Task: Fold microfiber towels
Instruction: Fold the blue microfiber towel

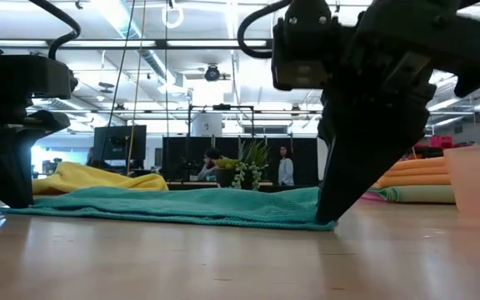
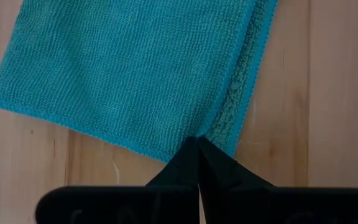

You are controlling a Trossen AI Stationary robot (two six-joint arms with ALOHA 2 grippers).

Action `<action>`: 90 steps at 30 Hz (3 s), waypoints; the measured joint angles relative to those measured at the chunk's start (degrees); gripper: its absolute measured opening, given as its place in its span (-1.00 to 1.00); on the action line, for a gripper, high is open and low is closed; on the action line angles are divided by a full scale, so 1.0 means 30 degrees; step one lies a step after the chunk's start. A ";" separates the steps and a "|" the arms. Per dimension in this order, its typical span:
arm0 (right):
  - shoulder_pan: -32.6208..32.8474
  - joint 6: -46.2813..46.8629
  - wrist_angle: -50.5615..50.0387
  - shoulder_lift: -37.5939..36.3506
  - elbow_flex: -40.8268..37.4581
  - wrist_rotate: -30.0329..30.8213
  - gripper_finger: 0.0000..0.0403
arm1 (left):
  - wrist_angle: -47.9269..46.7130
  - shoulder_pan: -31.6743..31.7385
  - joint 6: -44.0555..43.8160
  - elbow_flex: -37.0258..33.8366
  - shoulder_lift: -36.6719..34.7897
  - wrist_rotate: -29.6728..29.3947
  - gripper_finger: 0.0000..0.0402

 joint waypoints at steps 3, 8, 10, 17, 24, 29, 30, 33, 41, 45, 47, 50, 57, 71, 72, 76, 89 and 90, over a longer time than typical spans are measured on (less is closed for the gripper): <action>-0.0011 0.0192 0.0246 0.0080 -0.0340 0.0076 -0.99 | -0.0023 -0.0002 0.0007 0.0037 -0.0003 0.0007 -0.97; -0.0302 0.0281 -0.0037 0.0094 -0.0762 0.0431 -0.99 | -0.0078 -0.0479 0.0005 0.0012 -0.0478 0.0409 -0.98; -0.0423 0.0173 -0.0294 0.0087 -0.0762 0.0655 -0.99 | -0.0222 -0.0818 0.0014 -0.0029 -0.0976 0.0729 -0.98; -0.0679 0.0035 -0.0734 0.0106 -0.0779 0.0719 -0.99 | -0.0310 -0.1477 -0.0290 -0.0015 -0.1716 -0.0092 -0.99; -0.0684 0.0005 -0.0719 0.0131 -0.0804 0.0804 -0.99 | 0.0167 -0.1907 0.0005 -0.0009 -0.1850 -0.0738 -0.99; -0.0698 -0.0002 -0.0690 0.0131 -0.0820 0.0884 -0.99 | 0.0667 -0.2381 0.0000 0.0022 -0.1854 -0.0878 -0.99; -0.0698 -0.0002 -0.0688 0.0131 -0.0827 0.0886 -0.99 | 0.0726 -0.2475 -0.0088 0.0022 -0.1853 -0.0911 -0.99; -0.0706 -0.0008 -0.0675 0.0131 -0.0827 0.0891 -0.99 | 0.1051 -0.2608 -0.0430 0.0022 -0.1693 -0.0919 -0.98; -0.0706 0.0069 -0.0675 0.0131 -0.0827 0.0913 -0.99 | 0.3122 -0.2601 -0.0477 0.0059 0.0544 -0.0375 -0.99; -0.0739 -0.0054 -0.0675 0.0131 -0.0827 0.0921 -0.99 | 0.3085 -0.2785 -0.0517 0.0102 0.0681 -0.0321 -0.99; -0.0757 -0.0116 -0.0675 0.0131 -0.0827 0.0921 -0.99 | 0.2814 -0.2794 -0.0558 0.0113 0.0678 -0.0111 -0.99; -0.0757 -0.0148 -0.0675 0.0131 -0.0827 0.0917 -0.99 | 0.1918 -0.2805 -0.1154 0.0159 0.0667 0.0278 -0.99; -0.0672 -0.0118 -0.0683 0.0131 -0.0827 0.0683 -0.99 | 0.1508 -0.2798 -0.1377 0.0138 0.0656 0.0670 -0.99; -0.0039 -0.1300 -0.0623 -0.0396 -0.0709 0.1431 -0.99 | 0.0876 -0.2789 -0.2339 0.0066 0.0668 0.0802 -0.99; -0.0006 -0.1313 -0.0622 -0.0487 -0.0704 0.1421 -0.99 | 0.0896 -0.2776 -0.2346 0.0066 0.0674 0.0822 -0.99; -0.0014 -0.1284 -0.0668 -0.0598 -0.0704 0.1099 -0.99 | 0.0961 -0.2769 -0.2499 0.0061 0.0681 0.0829 -0.99; -0.0006 -0.1579 0.1153 -0.0671 -0.0645 0.0607 -0.99 | 0.1315 -0.2769 -0.2521 0.0036 0.0710 0.0689 -0.99; -0.0006 -0.1583 0.1161 -0.0678 -0.0638 0.0573 -0.99 | 0.1319 -0.2769 -0.2531 0.0036 0.0710 0.0675 -0.99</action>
